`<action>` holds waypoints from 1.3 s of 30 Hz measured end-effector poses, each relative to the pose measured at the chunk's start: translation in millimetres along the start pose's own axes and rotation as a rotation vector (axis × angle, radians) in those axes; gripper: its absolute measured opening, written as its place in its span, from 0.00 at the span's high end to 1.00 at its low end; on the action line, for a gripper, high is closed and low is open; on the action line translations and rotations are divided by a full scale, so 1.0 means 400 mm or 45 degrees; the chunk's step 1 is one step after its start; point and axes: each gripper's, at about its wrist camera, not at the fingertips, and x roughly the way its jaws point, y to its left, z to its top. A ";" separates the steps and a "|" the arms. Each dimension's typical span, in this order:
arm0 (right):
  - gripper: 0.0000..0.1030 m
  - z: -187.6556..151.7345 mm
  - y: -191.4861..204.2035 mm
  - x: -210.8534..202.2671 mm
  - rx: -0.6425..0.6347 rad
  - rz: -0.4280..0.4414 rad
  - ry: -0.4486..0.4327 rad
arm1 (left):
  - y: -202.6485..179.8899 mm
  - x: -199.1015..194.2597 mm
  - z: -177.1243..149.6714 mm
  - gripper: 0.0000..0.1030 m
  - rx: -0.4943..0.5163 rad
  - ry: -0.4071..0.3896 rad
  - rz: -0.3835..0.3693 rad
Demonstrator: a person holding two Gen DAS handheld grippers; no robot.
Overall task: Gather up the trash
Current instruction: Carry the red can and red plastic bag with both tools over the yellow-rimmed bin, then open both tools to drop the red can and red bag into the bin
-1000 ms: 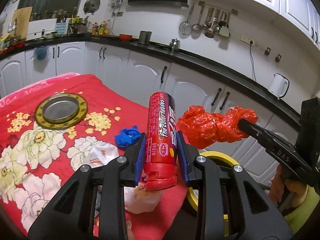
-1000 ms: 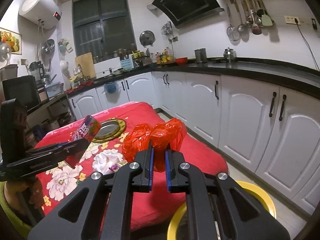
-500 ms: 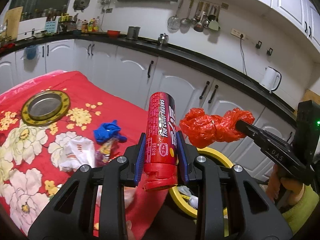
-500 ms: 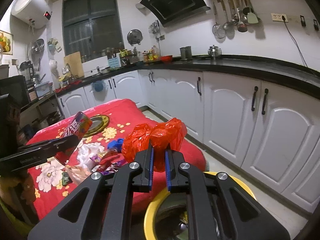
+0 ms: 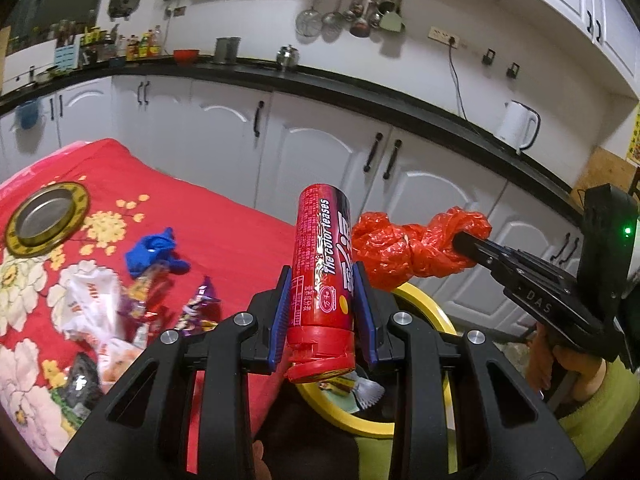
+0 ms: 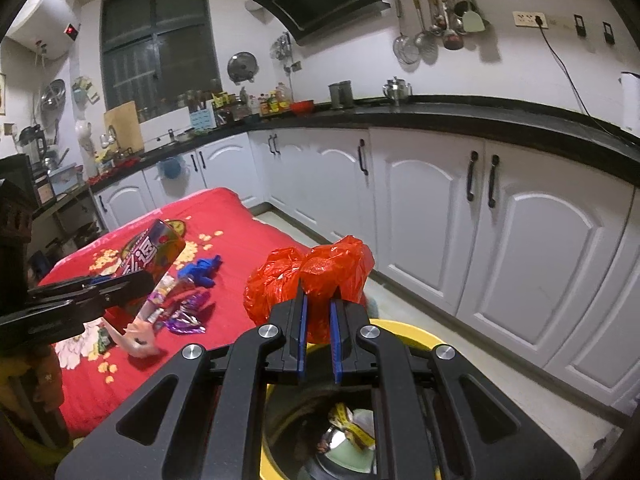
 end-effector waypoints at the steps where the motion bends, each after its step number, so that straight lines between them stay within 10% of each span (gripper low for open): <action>1: 0.91 -0.005 -0.007 -0.001 0.002 -0.007 0.005 | -0.007 0.007 -0.003 0.78 0.003 0.006 -0.009; 39: 0.90 -0.137 -0.183 0.031 0.143 -0.127 0.242 | -0.131 0.228 -0.121 0.78 0.053 0.294 -0.171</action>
